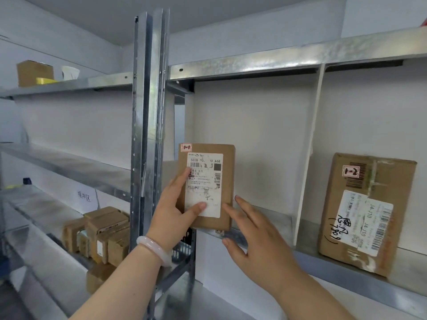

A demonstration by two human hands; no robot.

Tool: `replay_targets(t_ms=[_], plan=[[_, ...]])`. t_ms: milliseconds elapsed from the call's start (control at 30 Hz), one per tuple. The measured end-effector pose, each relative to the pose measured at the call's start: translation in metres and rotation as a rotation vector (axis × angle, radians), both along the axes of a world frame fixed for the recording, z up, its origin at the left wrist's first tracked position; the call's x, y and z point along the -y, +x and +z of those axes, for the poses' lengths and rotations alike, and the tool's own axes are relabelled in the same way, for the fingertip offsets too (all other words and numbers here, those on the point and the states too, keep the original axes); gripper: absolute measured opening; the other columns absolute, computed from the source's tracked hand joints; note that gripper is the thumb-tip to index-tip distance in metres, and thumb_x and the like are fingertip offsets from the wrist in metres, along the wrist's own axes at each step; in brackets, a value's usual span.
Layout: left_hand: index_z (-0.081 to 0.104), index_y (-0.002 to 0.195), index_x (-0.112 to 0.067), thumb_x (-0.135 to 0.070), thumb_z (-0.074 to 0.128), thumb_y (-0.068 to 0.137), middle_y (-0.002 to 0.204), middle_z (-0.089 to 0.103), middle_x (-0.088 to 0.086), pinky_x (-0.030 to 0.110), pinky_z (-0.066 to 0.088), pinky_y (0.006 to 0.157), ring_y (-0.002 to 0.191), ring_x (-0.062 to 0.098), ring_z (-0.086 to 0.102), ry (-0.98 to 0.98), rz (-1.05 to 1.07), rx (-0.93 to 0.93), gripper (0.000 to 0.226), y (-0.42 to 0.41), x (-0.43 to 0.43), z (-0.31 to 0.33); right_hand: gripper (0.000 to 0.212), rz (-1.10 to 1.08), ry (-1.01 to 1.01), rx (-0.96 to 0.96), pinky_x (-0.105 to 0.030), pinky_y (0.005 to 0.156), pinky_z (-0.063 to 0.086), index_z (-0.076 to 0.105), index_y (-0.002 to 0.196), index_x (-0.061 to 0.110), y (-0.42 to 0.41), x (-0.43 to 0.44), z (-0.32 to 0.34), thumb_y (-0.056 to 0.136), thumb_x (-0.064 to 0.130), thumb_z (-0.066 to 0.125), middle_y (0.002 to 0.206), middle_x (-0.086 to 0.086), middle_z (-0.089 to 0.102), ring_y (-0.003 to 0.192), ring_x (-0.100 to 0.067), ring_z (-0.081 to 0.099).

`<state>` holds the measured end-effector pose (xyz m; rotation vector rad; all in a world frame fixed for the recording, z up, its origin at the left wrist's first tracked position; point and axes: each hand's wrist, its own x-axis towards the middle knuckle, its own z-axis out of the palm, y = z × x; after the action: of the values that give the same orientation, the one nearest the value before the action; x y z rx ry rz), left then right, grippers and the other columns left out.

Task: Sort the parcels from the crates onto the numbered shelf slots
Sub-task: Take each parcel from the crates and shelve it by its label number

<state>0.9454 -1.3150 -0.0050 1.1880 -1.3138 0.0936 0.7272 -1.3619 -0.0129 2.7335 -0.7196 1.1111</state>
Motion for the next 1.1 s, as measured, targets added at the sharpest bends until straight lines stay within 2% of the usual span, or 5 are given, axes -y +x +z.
replay_targets(t_ms=[333,533,700,1000,1100], plan=[[0.019,0.145,-0.057,-0.021,0.075,0.085,0.146,0.039,-0.018,-0.002,0.027,0.099,0.130,-0.014,0.034,0.053,-0.098,0.125,0.089,0.074,0.050,-0.002,0.060,-0.096,0.044,0.056,-0.022,0.110,0.024,0.010,0.143,0.056,0.052,0.022,-0.005,0.091,0.058,0.039,0.153,0.031,0.006,0.140,0.003,0.012],[0.007,0.147,-0.059,-0.018,0.073,0.087,0.143,0.026,-0.036,-0.006,0.017,0.099,0.129,-0.024,0.021,0.047,-0.140,0.200,0.099,0.107,0.077,-0.012,0.057,-0.159,0.080,0.070,-0.014,0.107,0.017,0.005,0.135,0.069,0.086,0.028,-0.010,0.090,0.058,0.039,0.141,0.046,-0.008,0.130,0.023,0.000],[0.007,0.150,-0.054,-0.013,0.072,0.087,0.143,0.029,-0.029,-0.006,0.018,0.098,0.128,-0.024,0.023,0.034,-0.184,0.193,0.100,0.118,0.091,-0.019,0.056,-0.198,0.096,0.100,-0.019,0.110,0.021,0.008,0.136,0.067,0.104,0.027,-0.015,0.089,0.060,0.037,0.149,0.038,0.003,0.138,0.009,0.013],[0.003,0.150,-0.056,-0.014,0.070,0.089,0.149,0.032,-0.013,-0.005,0.019,0.100,0.132,-0.019,0.022,0.056,-0.215,0.187,0.100,0.125,0.103,-0.020,0.060,-0.210,0.111,0.127,-0.014,0.109,0.015,0.008,0.138,0.066,0.120,0.026,-0.019,0.091,0.054,0.044,0.151,0.037,0.006,0.137,0.014,0.010],[0.001,0.151,-0.053,-0.020,0.071,0.089,0.158,0.024,-0.009,0.008,0.019,0.112,0.142,-0.007,0.019,0.063,-0.222,0.180,0.099,0.124,0.097,-0.019,0.060,-0.190,0.104,0.134,-0.020,0.112,0.021,0.012,0.142,0.060,0.122,0.025,-0.020,0.090,0.056,0.043,0.153,0.032,0.009,0.138,0.009,0.014]])
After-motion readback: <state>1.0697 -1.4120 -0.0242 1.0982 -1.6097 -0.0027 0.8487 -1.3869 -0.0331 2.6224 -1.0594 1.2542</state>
